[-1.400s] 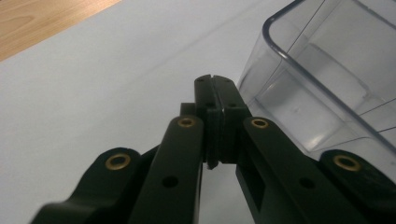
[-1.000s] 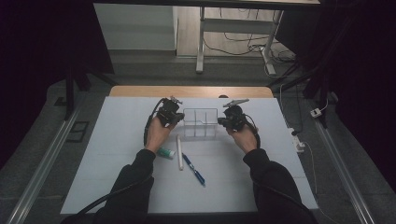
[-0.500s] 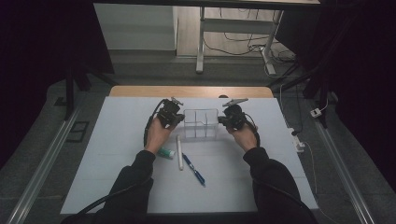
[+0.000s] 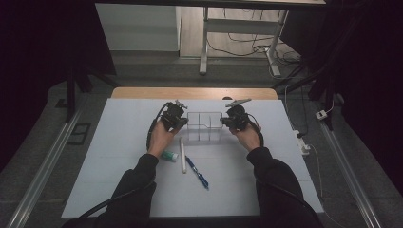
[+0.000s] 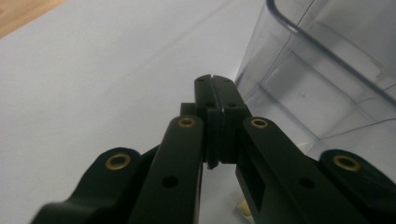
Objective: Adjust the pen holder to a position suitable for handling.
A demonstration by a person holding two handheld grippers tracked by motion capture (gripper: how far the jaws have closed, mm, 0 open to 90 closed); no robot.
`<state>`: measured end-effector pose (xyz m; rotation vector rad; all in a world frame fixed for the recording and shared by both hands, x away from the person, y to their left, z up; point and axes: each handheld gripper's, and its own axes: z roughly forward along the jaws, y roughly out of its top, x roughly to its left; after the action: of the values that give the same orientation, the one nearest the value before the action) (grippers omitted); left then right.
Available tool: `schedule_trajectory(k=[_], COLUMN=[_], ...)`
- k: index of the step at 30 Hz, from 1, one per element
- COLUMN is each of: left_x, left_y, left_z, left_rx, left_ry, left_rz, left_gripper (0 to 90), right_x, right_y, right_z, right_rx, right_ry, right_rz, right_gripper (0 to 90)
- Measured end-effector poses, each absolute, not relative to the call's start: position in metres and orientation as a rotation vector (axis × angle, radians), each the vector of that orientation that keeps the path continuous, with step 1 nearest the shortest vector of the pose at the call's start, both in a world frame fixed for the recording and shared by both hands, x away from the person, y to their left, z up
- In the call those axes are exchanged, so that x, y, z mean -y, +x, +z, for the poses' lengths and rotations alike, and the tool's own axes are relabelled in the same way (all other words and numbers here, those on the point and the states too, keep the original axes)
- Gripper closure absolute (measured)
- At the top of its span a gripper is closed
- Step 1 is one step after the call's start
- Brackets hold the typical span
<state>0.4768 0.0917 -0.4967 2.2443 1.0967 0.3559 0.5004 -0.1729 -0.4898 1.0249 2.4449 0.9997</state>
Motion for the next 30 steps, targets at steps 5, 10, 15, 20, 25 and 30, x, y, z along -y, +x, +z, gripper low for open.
schedule_trajectory(k=[5,10,15,20,25,30], left_x=[-0.09,-0.088,-0.087,-0.086,-0.084,-0.083], left_y=[0.469,0.463,0.451,0.446,0.443,0.442], left_z=[-0.496,-0.495,-0.495,-0.495,-0.494,-0.493], left_rx=[-1.082,-1.07,-1.054,-1.048,-1.038,-1.037], left_ry=[2.264,2.281,2.28,2.282,2.285,2.288], left_rz=[0.355,0.357,0.342,0.34,0.34,0.343], left_gripper=[88.7,88.7,88.6,88.7,88.7,88.6], right_x=[0.174,0.175,0.177,0.178,0.182,0.182], right_y=[0.494,0.487,0.481,0.476,0.467,0.465], right_z=[-0.489,-0.488,-0.488,-0.487,-0.486,-0.485], right_rx=[-2.461,-2.473,-2.483,-2.491,-2.5,-2.5], right_ry=[1.026,1.017,1.013,1.02,1.013,1.015], right_rz=[0.994,0.985,0.987,0.977,0.974,0.981], right_gripper=[89.6,89.5,89.6,89.6,89.6,89.6])
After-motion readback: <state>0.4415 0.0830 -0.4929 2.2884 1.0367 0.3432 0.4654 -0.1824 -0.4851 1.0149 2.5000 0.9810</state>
